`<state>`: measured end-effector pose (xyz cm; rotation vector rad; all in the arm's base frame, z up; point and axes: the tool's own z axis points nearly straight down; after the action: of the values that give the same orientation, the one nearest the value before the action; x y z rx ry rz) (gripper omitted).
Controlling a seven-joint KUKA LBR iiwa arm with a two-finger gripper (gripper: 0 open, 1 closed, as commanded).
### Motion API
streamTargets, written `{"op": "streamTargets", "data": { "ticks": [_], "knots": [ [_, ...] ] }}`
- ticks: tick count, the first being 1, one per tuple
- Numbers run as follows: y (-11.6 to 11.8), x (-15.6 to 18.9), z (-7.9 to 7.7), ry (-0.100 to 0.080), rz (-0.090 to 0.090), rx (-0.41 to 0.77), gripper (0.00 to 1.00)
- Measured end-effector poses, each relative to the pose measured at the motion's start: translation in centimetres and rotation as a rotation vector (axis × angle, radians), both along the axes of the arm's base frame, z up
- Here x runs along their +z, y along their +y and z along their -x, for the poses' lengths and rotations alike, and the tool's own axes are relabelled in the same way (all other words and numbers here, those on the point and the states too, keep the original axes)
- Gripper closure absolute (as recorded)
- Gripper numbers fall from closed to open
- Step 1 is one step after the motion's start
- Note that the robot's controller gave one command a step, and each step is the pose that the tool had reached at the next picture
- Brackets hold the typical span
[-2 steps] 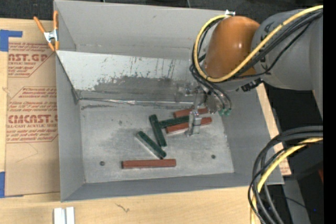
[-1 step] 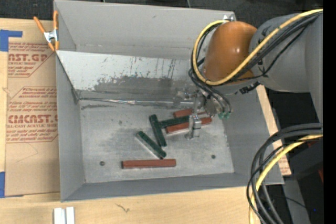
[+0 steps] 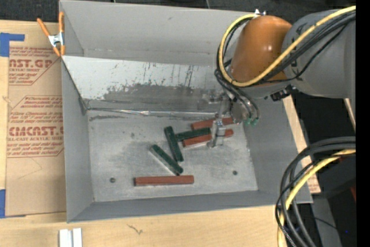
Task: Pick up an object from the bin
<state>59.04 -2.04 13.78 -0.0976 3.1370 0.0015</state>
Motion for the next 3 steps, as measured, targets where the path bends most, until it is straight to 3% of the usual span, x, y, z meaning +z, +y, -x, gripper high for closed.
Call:
{"op": "streamTargets", "data": {
  "ticks": [1,2,3],
  "knots": [
    [-0.01,-7.14,0.66,0.004,0.001,0.099,0.00],
    [0.85,-6.73,0.26,0.002,0.001,0.154,1.00],
    [0.85,-6.73,0.26,0.002,0.001,0.154,1.00]
  ]
}}
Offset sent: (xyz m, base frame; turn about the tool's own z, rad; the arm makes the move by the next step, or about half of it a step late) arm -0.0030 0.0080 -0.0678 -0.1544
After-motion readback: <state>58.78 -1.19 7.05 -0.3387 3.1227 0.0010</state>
